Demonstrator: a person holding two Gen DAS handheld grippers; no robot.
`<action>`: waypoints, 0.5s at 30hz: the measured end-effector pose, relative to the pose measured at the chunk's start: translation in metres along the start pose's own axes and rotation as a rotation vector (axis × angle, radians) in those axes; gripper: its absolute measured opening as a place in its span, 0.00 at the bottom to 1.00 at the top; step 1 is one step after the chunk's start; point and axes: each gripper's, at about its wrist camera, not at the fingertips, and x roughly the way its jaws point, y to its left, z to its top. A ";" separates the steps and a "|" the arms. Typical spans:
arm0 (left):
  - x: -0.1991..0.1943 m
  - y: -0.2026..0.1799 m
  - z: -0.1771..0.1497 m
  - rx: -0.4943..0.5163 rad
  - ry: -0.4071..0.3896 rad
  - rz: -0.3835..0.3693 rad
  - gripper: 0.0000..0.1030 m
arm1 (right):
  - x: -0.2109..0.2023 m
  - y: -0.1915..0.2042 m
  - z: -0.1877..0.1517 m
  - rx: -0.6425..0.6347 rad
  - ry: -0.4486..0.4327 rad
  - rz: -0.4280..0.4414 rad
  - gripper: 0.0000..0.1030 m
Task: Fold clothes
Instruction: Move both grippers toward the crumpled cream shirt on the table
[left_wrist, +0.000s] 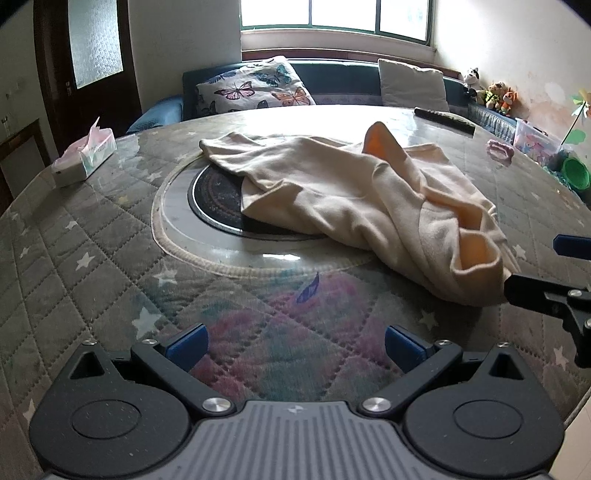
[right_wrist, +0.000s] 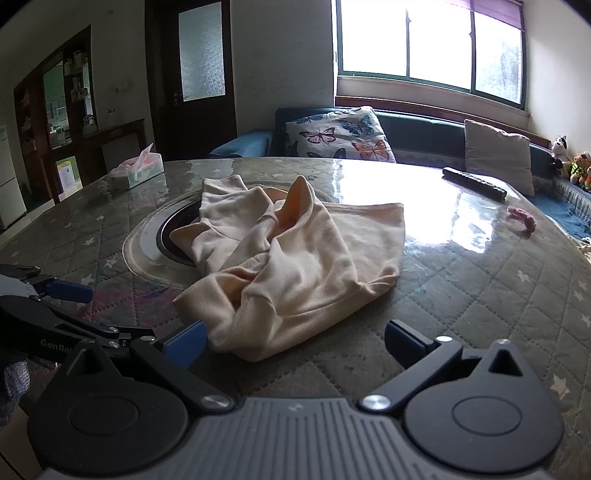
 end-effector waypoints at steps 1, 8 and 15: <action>-0.001 0.000 0.002 0.001 -0.004 0.000 1.00 | 0.000 0.000 0.001 0.000 -0.002 0.001 1.00; 0.000 0.001 0.014 0.011 -0.021 0.002 1.00 | 0.000 -0.003 0.009 0.000 -0.008 0.005 1.00; 0.005 -0.002 0.022 0.023 -0.021 -0.003 1.00 | 0.007 -0.005 0.015 -0.010 -0.001 0.006 1.00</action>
